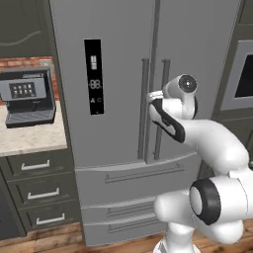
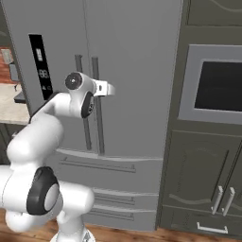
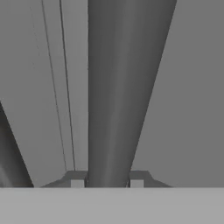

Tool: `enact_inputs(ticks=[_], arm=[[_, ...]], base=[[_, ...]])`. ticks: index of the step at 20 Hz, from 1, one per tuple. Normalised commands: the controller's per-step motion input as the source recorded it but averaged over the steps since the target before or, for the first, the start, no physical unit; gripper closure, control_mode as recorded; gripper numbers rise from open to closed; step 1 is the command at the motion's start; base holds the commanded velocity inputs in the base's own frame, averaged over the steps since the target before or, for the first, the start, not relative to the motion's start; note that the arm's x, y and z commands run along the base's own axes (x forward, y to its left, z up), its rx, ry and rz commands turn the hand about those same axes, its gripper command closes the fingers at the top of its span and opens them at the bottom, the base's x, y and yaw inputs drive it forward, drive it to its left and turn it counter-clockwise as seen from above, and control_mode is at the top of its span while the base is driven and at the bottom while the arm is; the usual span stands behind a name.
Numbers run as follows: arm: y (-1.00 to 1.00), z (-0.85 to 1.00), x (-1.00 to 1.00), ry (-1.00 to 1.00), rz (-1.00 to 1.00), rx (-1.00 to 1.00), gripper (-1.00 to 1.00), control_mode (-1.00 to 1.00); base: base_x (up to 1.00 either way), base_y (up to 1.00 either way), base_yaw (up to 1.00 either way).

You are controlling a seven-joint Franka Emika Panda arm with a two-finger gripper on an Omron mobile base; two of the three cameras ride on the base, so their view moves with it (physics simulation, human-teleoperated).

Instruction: Gather the lime and corn from the fridge and place them on a tray on the dining counter. Then gather the steaks from the fridge and place them on the other tray.

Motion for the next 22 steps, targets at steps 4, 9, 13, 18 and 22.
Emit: enact_inputs(ticks=[4, 9, 13, 18, 22], arm=[[-0.36, 0.08, -0.88, -0.03, -0.08, 0.00, 1.00, -1.00], [-0.50, 0.18, -0.86, 0.00, -0.12, 0.00, 1.00, -1.00], [-0.71, 0.30, -0.80, 0.00, -0.07, 0.00, 1.00, -1.00], [-0.88, 0.30, -0.70, 0.00, -0.01, 0.00, 1.00, -1.00], [-0.87, 0.29, -0.64, 0.00, 0.00, 0.00, -1.00, -1.00]], base=[[0.00, 0.00, 0.00], [0.00, 0.00, 0.00], [0.00, 0.00, 0.00], [0.00, 0.00, 0.00], [0.00, 0.00, 0.00]])
